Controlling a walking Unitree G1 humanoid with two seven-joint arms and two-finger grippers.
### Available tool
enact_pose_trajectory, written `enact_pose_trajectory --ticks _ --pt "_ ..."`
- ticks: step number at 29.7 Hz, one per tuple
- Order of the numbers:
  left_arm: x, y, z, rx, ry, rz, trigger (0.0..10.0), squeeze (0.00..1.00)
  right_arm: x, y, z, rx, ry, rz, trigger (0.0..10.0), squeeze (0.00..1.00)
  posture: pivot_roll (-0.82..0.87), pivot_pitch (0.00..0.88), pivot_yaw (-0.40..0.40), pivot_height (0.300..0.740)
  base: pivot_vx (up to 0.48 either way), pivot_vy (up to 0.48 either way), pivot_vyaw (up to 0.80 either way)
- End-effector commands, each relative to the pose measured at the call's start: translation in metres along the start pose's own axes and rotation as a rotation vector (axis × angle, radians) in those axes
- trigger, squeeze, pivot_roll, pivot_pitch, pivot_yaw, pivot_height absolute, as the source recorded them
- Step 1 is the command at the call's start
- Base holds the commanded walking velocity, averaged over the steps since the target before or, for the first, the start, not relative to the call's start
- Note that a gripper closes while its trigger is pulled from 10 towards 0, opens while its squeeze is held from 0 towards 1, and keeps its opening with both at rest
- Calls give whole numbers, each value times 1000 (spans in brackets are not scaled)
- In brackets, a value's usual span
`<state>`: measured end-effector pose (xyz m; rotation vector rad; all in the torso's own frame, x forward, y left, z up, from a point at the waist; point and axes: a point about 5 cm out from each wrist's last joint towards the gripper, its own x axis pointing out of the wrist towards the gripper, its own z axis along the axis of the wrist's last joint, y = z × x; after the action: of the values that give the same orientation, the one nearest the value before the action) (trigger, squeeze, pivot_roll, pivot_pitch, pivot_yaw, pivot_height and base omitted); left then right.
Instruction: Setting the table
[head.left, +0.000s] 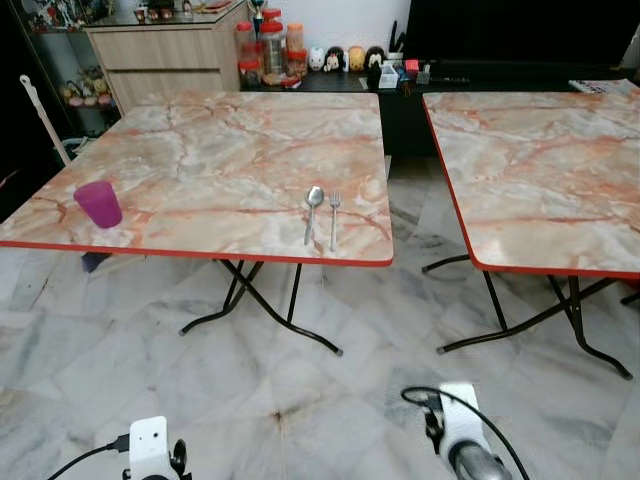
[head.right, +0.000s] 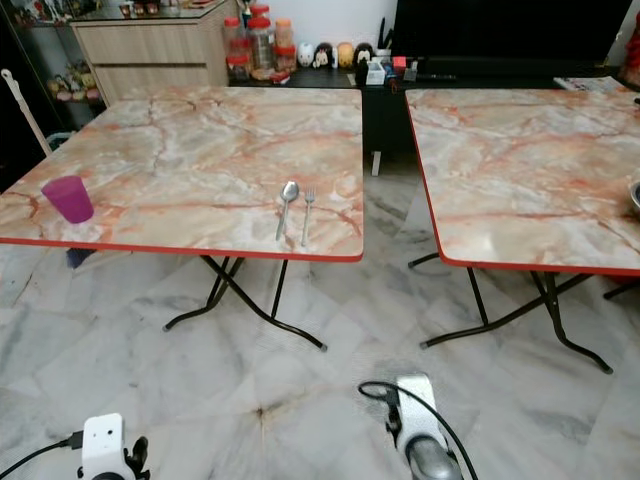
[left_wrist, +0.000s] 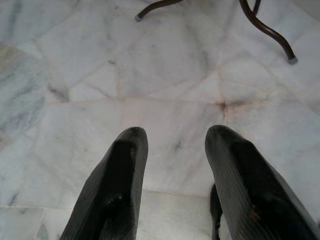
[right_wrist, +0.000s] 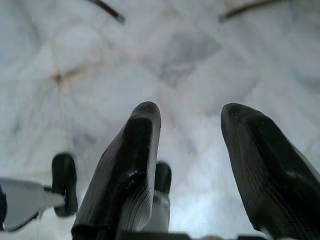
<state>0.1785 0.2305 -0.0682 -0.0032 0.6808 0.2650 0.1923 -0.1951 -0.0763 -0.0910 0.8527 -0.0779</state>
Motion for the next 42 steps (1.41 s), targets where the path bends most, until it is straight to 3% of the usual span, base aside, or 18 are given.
enact_pose_trajectory --ticks 1,13,42 --pt "-1 -2 -4 14 25 -11 10000 0 1 -1 2 19 0 -10 10000 0 10 0 43 732 0 0 0" --pt "1 -2 -1 33 30 -28 10000 0 3 10 12 105 -17 9 10000 0 -3 0 64 732 0 210 -35" --pt "4 1 6 61 17 -36 10000 0 2 17 8 121 -13 24 10000 0 -5 0 86 732 0 412 -169"
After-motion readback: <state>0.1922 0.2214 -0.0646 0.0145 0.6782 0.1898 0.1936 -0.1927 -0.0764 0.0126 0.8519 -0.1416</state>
